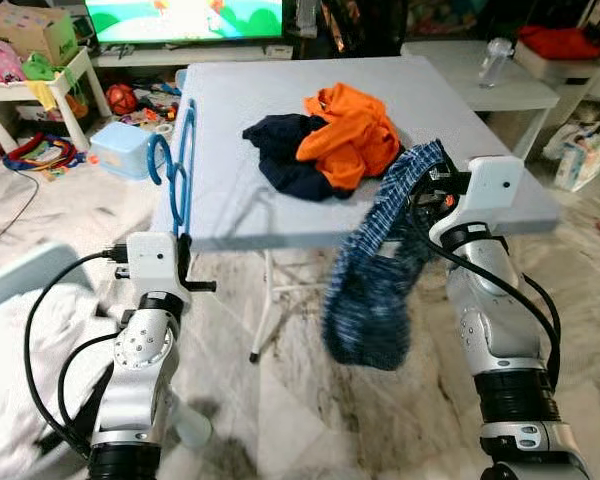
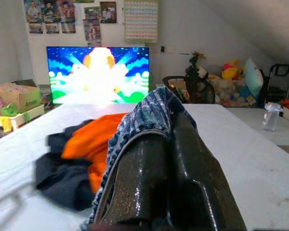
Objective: Hang hanger
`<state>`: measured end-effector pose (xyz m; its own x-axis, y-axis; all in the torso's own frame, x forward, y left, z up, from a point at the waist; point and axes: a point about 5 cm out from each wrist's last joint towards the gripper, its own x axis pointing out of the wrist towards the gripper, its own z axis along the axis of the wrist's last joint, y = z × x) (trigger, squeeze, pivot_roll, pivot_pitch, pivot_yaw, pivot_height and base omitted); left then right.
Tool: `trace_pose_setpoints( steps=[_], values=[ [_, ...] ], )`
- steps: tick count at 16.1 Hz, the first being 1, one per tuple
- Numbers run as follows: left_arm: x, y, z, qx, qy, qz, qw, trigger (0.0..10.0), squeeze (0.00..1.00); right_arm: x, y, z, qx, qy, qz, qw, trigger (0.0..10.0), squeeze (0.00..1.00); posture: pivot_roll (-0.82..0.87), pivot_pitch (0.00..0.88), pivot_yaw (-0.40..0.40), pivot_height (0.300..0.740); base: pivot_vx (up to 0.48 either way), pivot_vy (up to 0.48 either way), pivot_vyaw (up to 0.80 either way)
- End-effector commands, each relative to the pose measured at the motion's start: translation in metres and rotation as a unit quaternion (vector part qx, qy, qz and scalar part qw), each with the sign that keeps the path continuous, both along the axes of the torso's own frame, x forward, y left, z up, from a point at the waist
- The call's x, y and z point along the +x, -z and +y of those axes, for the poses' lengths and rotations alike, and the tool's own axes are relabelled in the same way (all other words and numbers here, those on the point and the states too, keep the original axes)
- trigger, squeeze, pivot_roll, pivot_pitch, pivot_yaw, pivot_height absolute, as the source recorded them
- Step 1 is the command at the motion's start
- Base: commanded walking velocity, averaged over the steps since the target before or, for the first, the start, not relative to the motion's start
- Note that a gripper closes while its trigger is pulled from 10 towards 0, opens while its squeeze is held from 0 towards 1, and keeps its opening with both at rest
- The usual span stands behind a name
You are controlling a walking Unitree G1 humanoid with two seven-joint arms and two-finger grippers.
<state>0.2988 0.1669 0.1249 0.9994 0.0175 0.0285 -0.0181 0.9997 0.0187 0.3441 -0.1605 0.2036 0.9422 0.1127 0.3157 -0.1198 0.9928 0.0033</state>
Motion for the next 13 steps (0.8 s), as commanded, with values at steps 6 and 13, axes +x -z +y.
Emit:
trace_pose_setpoints(
  steps=[6, 13],
  values=[
    [0.002, -0.003, -0.012, -0.003, 0.03, -0.001, 1.0, 10.0, 0.0, 0.0, -0.005, -0.009, -0.002, 0.021, -0.011, 1.0, 10.0, 0.0, 0.05, 0.055, -0.006, 0.74, 0.48, 0.0, 0.0],
    [0.004, -0.013, -0.013, 0.009, 0.028, -0.018, 0.999, 10.0, 0.0, 0.004, -0.012, -0.006, -0.008, 0.016, -0.024, 1.0, 10.0, 0.0, 0.06, 0.051, -0.009, 0.74, 0.48, 0.0, 0.0]
  ],
)
